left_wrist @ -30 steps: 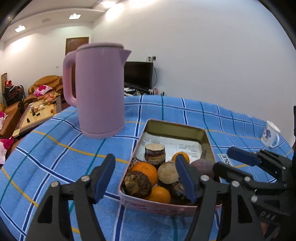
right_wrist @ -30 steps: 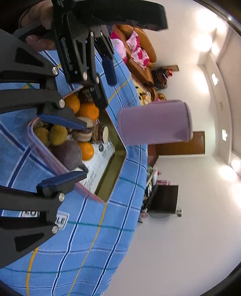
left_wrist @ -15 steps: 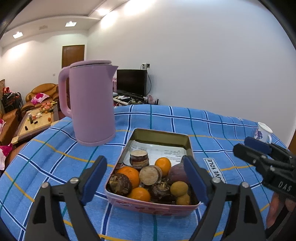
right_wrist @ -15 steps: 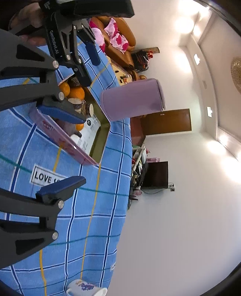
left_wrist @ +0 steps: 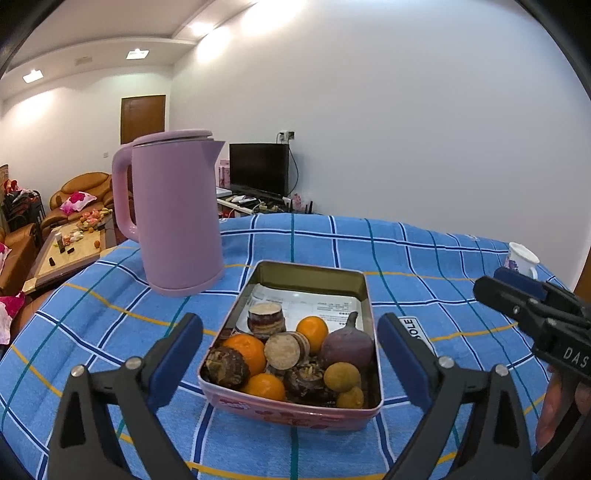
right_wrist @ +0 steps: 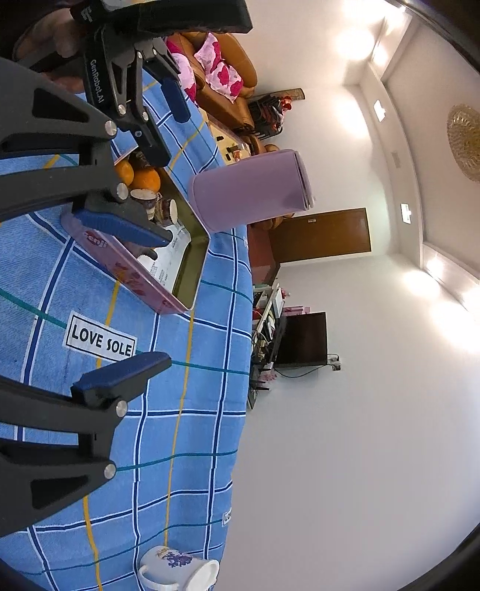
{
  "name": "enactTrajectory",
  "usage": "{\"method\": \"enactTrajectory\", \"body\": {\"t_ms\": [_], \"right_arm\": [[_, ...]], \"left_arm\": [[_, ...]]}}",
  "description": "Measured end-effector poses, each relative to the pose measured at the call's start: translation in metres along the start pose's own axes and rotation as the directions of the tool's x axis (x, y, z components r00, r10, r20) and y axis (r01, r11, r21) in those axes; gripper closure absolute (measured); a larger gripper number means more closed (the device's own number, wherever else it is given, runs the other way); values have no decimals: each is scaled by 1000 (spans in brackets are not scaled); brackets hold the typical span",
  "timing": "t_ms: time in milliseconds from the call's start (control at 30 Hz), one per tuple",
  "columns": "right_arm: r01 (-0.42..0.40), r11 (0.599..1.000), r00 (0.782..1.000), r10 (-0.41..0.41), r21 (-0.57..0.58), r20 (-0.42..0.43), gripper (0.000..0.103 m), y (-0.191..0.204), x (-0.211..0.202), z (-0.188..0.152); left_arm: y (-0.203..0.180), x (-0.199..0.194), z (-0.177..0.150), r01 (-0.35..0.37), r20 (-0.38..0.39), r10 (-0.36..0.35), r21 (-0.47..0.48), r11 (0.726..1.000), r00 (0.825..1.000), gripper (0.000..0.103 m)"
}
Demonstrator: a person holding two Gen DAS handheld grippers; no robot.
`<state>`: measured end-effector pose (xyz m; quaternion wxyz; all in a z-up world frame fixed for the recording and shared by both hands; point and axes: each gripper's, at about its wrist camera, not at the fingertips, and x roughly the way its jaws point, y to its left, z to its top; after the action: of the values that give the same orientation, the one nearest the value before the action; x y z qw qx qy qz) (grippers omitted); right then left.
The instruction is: Organize fruits
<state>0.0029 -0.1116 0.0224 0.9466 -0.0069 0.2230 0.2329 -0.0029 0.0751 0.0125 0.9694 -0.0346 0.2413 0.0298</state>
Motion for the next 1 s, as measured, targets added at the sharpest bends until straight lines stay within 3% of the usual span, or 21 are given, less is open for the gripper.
{"method": "enactTrajectory", "body": {"t_ms": [1000], "right_arm": [[5,1000,1000,-6,14,24,42,-6,-5,-1]], "left_arm": [[-6,1,2,-5,-1,5,12,1000,1000,0]]}}
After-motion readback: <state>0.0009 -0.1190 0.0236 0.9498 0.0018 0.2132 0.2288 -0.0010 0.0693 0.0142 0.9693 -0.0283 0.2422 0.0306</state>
